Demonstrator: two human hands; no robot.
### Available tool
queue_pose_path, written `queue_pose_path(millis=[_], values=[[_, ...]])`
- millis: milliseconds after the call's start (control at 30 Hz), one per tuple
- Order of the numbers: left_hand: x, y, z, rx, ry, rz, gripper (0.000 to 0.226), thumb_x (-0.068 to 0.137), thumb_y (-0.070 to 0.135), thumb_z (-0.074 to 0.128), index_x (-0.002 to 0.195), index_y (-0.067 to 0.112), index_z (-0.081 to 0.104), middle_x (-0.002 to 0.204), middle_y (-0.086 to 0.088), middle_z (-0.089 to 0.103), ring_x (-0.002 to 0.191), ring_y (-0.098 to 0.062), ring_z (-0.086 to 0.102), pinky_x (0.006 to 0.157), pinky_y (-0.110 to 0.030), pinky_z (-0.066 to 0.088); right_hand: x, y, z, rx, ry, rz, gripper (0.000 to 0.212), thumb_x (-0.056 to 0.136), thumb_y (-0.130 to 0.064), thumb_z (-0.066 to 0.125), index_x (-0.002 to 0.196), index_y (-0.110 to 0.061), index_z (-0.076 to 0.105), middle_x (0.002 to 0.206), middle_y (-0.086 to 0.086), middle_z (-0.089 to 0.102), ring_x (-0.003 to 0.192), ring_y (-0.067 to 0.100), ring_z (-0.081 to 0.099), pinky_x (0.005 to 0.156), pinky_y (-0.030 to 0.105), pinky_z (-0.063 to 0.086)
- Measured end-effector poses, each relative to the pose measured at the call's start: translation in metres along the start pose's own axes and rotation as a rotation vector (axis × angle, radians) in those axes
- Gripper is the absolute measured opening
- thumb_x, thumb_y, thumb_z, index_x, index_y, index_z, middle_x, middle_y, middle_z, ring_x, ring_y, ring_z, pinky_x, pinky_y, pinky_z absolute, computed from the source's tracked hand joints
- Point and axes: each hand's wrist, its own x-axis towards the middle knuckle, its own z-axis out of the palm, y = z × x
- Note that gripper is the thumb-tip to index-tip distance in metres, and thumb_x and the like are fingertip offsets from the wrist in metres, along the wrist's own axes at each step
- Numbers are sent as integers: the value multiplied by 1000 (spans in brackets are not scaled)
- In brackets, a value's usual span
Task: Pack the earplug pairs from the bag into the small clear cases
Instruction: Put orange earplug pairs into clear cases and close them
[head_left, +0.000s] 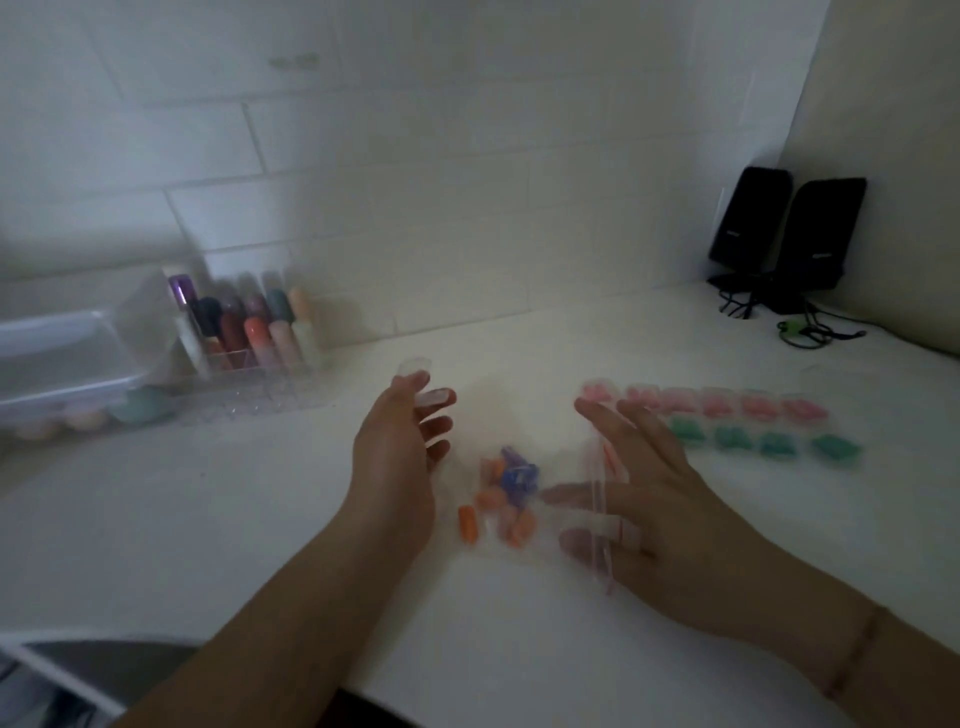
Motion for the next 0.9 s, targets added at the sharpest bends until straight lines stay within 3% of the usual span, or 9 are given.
queue_pose_path(millis=[100,200,367,433,500,600,767,833,900], values=[[-4,-2,11,-42,-9,11,25,99,32,47,107,18,65,86,0,71,77,-17,61,72,-29,49,0,-3,1,-51,-66,-41,47,83,-78,22,126,-70,36,154,-24,-27,143,13,-29,116,40,0],[-7,-8,20,-79,22,-43,26,101,32,45,107,15,65,85,-1,71,76,-19,61,70,-30,50,0,-4,-1,-52,-56,-77,40,86,-67,29,120,-64,50,157,-23,-19,145,15,-25,118,42,7],[-8,-9,26,-174,25,-192,27,103,31,42,103,12,62,85,-5,67,74,-22,59,69,-32,49,5,-4,-2,23,108,-50,19,80,-54,63,93,-43,70,156,-13,23,149,20,5,115,50,27],[-10,-11,27,-188,-2,-209,27,102,31,43,105,11,62,86,-5,66,74,-22,59,71,-33,50,7,-6,0,28,135,-42,26,78,-58,57,92,-42,71,153,-8,32,147,26,15,111,53,31],[-12,-14,29,-188,-19,-212,29,102,32,42,105,12,63,88,-5,67,73,-22,60,71,-33,50,7,-8,-1,3,133,-40,31,76,-59,50,92,-43,72,152,-9,34,147,27,16,110,55,32],[-7,-12,30,-167,-74,-142,30,102,31,42,109,12,63,91,-6,67,74,-21,60,70,-32,50,7,-6,-8,-47,123,-90,15,78,-49,66,91,-43,72,151,-8,37,146,28,18,109,55,34],[11,11,31,-287,-296,17,23,103,21,42,114,14,61,98,-6,72,82,-20,71,71,-30,57,-11,22,-55,58,-60,-102,24,75,-68,61,84,-46,65,153,-34,15,147,2,-5,115,37,13],[12,18,40,-392,-393,-45,21,103,15,41,111,11,60,100,-9,72,84,-22,72,70,-32,58,-19,30,-78,138,-72,-23,25,74,-70,59,82,-47,64,144,-40,29,143,-7,11,114,38,19],[6,19,53,-418,-489,-135,21,100,12,43,112,8,60,103,-13,71,85,-24,72,70,-35,59,-19,29,-88,287,68,59,22,69,-62,63,74,-40,65,124,-31,57,122,-9,47,105,35,40]])
